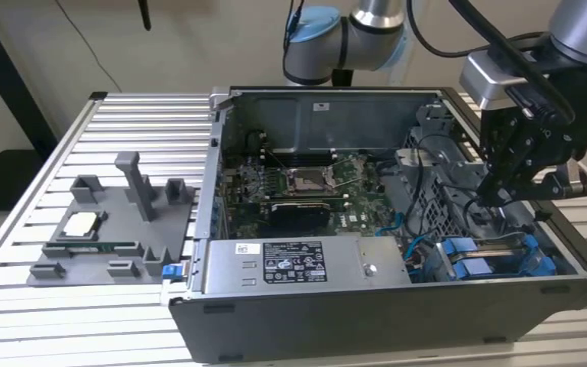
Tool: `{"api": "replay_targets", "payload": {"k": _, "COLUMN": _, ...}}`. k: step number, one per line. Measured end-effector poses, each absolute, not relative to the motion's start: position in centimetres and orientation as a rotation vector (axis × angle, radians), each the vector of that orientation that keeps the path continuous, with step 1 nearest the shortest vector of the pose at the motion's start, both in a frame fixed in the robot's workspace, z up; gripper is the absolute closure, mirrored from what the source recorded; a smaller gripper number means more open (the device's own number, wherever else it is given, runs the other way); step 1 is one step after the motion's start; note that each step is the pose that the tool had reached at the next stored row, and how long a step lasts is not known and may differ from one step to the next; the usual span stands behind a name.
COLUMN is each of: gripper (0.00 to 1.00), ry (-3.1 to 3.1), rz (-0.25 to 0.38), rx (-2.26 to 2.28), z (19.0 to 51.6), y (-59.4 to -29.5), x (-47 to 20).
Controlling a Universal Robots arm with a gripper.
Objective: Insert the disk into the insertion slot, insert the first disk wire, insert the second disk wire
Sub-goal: 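Insert the first disk wire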
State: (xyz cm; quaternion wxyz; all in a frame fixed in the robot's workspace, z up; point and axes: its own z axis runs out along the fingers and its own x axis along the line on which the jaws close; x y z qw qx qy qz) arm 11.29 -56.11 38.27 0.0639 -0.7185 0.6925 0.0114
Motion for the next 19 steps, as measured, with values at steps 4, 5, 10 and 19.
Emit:
{"api": "replay_targets", "payload": {"k": 4, "gripper": 0.81, "ry": 2.091, "rz": 0.034, "rx": -2.17, "z": 38.26, "y": -56.23, "x": 11.3}}
{"api": "replay_targets", "payload": {"k": 5, "gripper": 0.81, "ry": 2.091, "rz": 0.034, "rx": -2.17, "z": 38.25, "y": -56.26, "x": 11.3}}
{"api": "replay_targets", "payload": {"k": 10, "gripper": 0.81, "ry": 2.094, "rz": 0.04, "rx": -2.172, "z": 38.18, "y": -56.48, "x": 11.35}}
{"api": "replay_targets", "payload": {"k": 19, "gripper": 0.81, "ry": 2.106, "rz": 0.064, "rx": -2.182, "z": 37.76, "y": -57.09, "x": 11.67}}
